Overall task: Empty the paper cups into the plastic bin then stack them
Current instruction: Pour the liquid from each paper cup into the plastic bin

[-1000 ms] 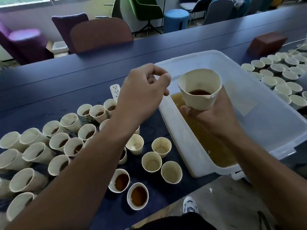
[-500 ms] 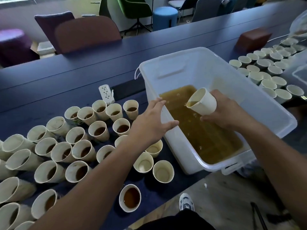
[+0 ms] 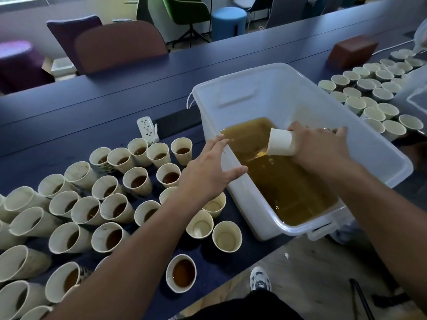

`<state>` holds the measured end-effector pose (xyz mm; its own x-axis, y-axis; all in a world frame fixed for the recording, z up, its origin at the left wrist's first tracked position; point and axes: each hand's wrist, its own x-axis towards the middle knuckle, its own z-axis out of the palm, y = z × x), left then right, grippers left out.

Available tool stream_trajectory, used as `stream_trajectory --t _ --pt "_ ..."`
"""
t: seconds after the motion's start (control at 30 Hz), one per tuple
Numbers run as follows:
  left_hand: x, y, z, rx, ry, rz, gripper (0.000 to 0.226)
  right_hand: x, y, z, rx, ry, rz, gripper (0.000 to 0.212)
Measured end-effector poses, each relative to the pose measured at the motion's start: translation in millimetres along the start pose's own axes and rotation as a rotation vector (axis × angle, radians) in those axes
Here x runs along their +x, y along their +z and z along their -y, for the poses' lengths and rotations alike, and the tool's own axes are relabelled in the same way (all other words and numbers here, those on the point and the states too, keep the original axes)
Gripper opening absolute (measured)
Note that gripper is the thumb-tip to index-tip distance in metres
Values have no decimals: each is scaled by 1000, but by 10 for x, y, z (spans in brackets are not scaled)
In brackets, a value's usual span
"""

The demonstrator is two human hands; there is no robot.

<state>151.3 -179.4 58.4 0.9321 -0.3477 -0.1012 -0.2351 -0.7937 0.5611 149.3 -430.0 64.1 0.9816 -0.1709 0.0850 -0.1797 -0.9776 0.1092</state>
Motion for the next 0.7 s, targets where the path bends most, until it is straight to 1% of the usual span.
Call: stream_trajectory --t 0.07,0.13,0.23,0.33,0.37,0.4,0.47,0.5,0.57,0.63,0.7 --pt "-9 11 5 -3 4 -3 82 5 -5 10 -95 -49 -79 33" --pt "-5 19 14 -6 6 -5 82 26 -44 34 -137 -89 -114 33" --pt "2 22 12 -13 8 -6 82 64 -143 70 -147 -148 -175 34" --pt "-2 46 19 -34 9 -4 83 69 -239 105 -143 -163 -258 35" --pt "-6 59 32 -45 10 -7 82 60 -253 125 -149 -159 -244 35" --pt "-11 71 42 -54 13 -14 82 43 -250 143 -159 -160 -195 34" --pt "-17 90 60 -70 26 -22 81 -3 -195 160 -157 -155 -53 31" --pt "-15 94 68 -96 33 -18 79 -19 -169 159 -125 -141 -1 31" --pt "-4 78 67 -228 36 -25 74 -48 -185 181 22 -84 39 37" --pt "-1 22 81 -419 7 -105 63 -108 -256 263 283 -16 57 46" --pt "16 -105 98 -535 -15 -187 50 -209 -347 413 550 4 20 56"
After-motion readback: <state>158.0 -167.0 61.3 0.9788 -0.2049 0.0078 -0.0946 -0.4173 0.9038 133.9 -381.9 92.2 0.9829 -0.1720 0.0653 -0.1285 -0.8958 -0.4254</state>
